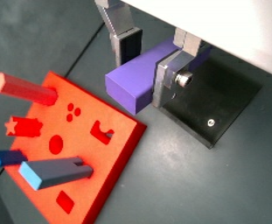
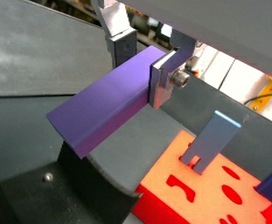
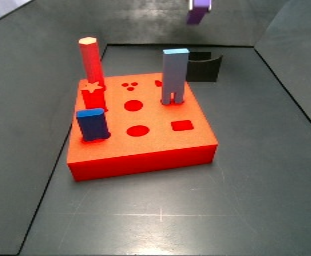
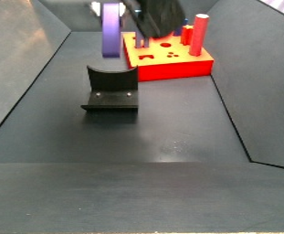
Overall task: Pick up the rectangle object. Move up. Place the rectangle object on the fixture. Regrasp the rectangle object. Move to above the board. Insert the rectangle object.
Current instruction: Place the rectangle object on the fixture.
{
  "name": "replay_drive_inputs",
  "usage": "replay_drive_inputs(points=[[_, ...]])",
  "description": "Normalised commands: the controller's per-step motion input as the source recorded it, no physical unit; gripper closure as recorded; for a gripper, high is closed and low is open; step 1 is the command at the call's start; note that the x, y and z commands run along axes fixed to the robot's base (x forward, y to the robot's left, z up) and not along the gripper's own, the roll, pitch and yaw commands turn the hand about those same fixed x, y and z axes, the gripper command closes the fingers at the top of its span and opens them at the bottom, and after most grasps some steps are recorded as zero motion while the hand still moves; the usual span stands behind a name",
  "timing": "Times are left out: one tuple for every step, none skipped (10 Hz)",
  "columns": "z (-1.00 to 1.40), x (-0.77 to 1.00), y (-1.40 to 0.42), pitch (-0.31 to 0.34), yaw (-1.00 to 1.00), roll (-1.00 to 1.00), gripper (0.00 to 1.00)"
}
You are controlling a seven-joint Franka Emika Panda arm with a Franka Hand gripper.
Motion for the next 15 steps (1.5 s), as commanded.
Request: replay_drive_inputs(points=[[-1.0, 0.14, 0.14, 0.164, -0.03, -0.86, 1.0], [-1.0, 0.15, 0.13, 0.177, -0.05, -0.75, 1.0], [-1.0, 0.16, 0.14, 0.175, -0.09, -0.53, 1.0], [-1.0, 0.16, 0.14, 0.156, -0.12, -0.36, 1.0], [-1.0, 0.17, 0.13, 0.115, -0.15, -0.22, 1.0], [-1.0, 0.17, 0.14, 0.094, -0.16, -0.19, 1.0], [-0.74, 0.14, 0.11, 0.051, -0.17, -0.17, 1.0], [-0.61, 0.13, 0.1, 0.036, -0.16, -0.16, 1.0], [-0.42, 0.11, 0.08, 0.015, -0.15, -0.16, 1.0], [-0.28, 0.08, 0.08, -0.016, -0.13, -0.13, 1.0], [-0.26, 0.06, 0.1, -0.03, -0.12, -0.12, 1.0], [-0.26, 0.06, 0.1, -0.031, -0.1, -0.11, 1.0], [-0.26, 0.06, 0.1, -0.031, -0.08, -0.11, 1.0], [-0.17, 0.0, -0.5, 0.0, 0.0, 0.0, 1.0], [0.0, 0.0, 0.0, 0.0, 0.0, 0.0, 0.0]])
